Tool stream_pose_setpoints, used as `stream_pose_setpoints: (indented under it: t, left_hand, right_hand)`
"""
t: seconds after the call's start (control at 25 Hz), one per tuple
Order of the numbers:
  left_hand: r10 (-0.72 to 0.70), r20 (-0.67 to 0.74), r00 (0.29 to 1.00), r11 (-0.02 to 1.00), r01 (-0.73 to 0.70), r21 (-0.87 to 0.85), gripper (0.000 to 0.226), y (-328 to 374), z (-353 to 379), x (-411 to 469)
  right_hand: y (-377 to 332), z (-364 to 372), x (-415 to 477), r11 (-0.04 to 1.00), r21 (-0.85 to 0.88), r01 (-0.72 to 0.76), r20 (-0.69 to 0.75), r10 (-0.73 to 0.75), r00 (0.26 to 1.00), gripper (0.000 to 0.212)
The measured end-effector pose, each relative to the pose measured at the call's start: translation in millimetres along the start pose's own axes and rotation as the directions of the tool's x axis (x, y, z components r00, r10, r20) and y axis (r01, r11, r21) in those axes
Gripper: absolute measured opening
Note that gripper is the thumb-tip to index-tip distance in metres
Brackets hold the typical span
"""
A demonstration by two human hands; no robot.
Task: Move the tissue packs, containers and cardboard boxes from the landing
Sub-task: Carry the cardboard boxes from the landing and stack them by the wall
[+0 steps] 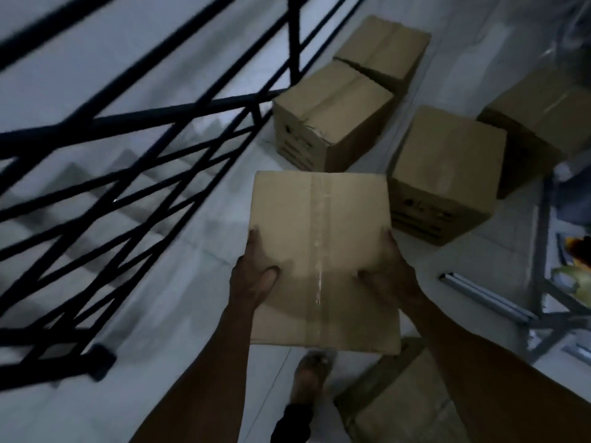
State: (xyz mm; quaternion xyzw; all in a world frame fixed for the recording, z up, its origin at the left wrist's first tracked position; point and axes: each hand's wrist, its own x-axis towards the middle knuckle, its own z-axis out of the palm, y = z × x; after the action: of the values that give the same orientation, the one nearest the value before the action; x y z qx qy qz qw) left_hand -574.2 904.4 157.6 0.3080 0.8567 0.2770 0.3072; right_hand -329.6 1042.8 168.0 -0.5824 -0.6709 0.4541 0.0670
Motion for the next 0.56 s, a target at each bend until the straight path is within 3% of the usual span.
stream_pose_setpoints:
  t: [0.16, 0.24, 0.4, 0.56]
  left_hand:
    - [-0.138, -0.132, 0.981, 0.989, 0.129, -0.075, 0.095, -90, -89, -109]
    - [-0.279, -0.178, 0.944, 0.949, 0.243, -0.199, 0.095, -160, -131, -180]
    - [-0.452, -0.235, 0.860, 0.876, 0.379, -0.299, 0.094, -309, -208, -338]
    - [-0.646, -0.245, 0.722, 0.741, 0.518, -0.427, 0.099, -433, -277, -486]
  right_hand:
    - [-66, 83, -87, 0.978, -0.096, 0.183, 0.102, -0.173, 0.980, 0.114]
    - [-95, 146, -139, 0.948, -0.189, 0.256, 0.241, -0.208, 0.948, 0.116]
    - [-134, 287, -273, 0.908, -0.208, 0.363, 0.533, -0.206, 0.821, 0.117]
    - [-156, 425, -412, 0.858, -0.226, 0.461, 0.689, -0.194, 0.699, 0.117]
